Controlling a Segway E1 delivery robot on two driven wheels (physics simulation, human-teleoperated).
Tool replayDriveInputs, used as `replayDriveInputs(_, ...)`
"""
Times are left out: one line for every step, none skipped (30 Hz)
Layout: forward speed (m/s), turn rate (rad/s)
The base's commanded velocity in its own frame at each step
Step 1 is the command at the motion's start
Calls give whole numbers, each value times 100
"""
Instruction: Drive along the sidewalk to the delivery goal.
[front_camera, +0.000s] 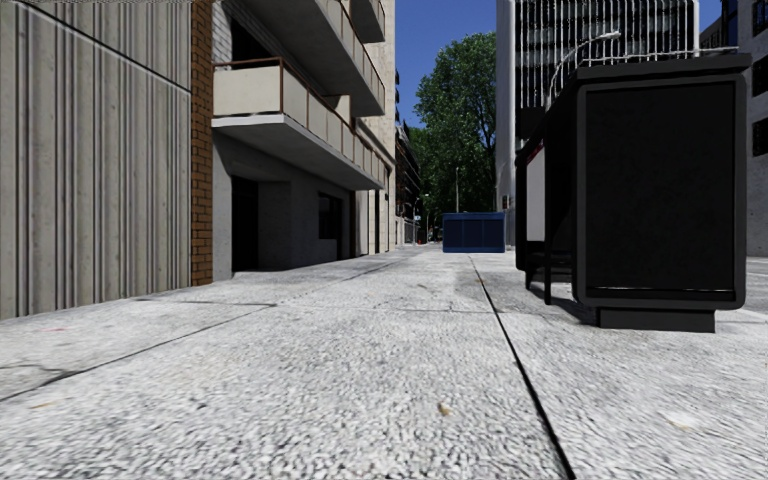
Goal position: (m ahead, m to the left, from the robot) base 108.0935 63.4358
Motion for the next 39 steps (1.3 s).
replayDriveInputs(200, -28)
replayDriveInputs(200, -43)
replayDriveInputs(200, -48)
replayDriveInputs(200, -48)
replayDriveInputs(200, -42)
replayDriveInputs(200, 0)
replayDriveInputs(200, 0)
replayDriveInputs(200, 0)
replayDriveInputs(200, 0)
replayDriveInputs(200, 0)
replayDriveInputs(200, 0)
replayDriveInputs(200, 0)
replayDriveInputs(200, 0)
replayDriveInputs(200, 0)
replayDriveInputs(200, 0)
replayDriveInputs(200, 0)
replayDriveInputs(200, 0)
replayDriveInputs(200, 0)
replayDriveInputs(200, 0)
replayDriveInputs(200, 0)
replayDriveInputs(200, 0)
replayDriveInputs(200, 0)
replayDriveInputs(200, 0)
replayDriveInputs(200, 0)
replayDriveInputs(200, 0)
replayDriveInputs(200, 0)
replayDriveInputs(200, 0)
replayDriveInputs(200, 0)
replayDriveInputs(200, 0)
replayDriveInputs(200, 0)
replayDriveInputs(200, 0)
replayDriveInputs(200, 0)
replayDriveInputs(200, 0)
replayDriveInputs(200, 0)
replayDriveInputs(200, 0)
replayDriveInputs(200, 0)
replayDriveInputs(200, 0)
replayDriveInputs(200, 0)
replayDriveInputs(200, 0)
